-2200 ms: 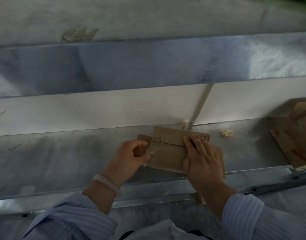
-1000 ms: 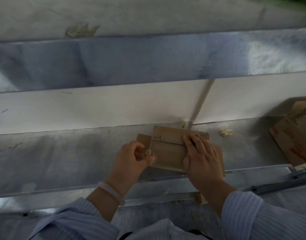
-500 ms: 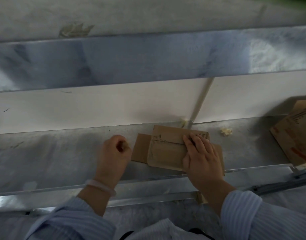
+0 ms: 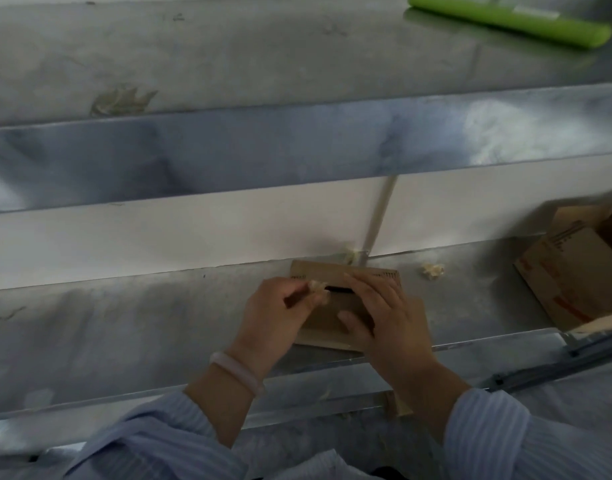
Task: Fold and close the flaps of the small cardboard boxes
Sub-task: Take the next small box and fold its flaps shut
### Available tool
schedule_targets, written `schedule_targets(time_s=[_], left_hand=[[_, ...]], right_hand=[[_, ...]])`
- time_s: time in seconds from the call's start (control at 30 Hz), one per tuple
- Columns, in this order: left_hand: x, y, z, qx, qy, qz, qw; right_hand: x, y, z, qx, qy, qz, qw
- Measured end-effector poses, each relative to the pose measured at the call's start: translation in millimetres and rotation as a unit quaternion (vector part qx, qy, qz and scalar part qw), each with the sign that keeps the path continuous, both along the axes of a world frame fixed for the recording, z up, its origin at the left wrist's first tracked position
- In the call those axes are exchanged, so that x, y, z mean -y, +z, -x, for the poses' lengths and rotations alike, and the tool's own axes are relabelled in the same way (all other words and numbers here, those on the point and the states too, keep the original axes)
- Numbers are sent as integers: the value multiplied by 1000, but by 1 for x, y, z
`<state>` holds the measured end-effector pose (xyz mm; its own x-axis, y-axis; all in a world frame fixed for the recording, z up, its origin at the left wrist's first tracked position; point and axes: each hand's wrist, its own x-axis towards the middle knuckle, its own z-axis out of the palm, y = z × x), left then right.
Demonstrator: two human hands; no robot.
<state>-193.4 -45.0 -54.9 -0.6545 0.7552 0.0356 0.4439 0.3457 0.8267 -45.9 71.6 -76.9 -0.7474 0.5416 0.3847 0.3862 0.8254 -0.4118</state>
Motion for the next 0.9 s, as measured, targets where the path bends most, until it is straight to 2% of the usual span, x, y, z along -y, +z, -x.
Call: schedule_targets(time_s=[0.1,0.17,0.27,0.33,0.4,0.5,0.6,0.67,0.73,0.8,0.9], left_hand=[[-13,1,-8,-46,-63,-7,997],[-18,-3,-11,-63,-95,-14,993],[-22,-9,-12,-41,-123,49,990],[-21,-10,-12,-9,-108,66,992],[-16,-8,-13,12,-73,44,996],[-7,-6,-9,-29,-11,-27,999],[-4,-14,1,-88,37,-65,993],[-4,-20,7,-98,74,-63,990],[-4,-23,11,-76,114,-35,990],[-4,-19,10,8,142,9,990],[0,-17,10,97,144,45,984]], right_hand=[[6,20,5,-46,11,48,998],[3,26,6,-42,-4,111,993],[-10,22,-1,-13,-30,192,981],[-22,22,-10,-47,-94,217,971],[-40,27,-22,-112,-184,272,938],[-74,29,-39,-148,-280,317,894],[-103,27,-47,-166,-297,355,871],[-115,26,-46,-132,-278,375,875],[-114,26,-44,-65,-255,349,900],[-98,21,-41,-8,-223,338,914],[-64,7,-38,33,-187,393,900]])
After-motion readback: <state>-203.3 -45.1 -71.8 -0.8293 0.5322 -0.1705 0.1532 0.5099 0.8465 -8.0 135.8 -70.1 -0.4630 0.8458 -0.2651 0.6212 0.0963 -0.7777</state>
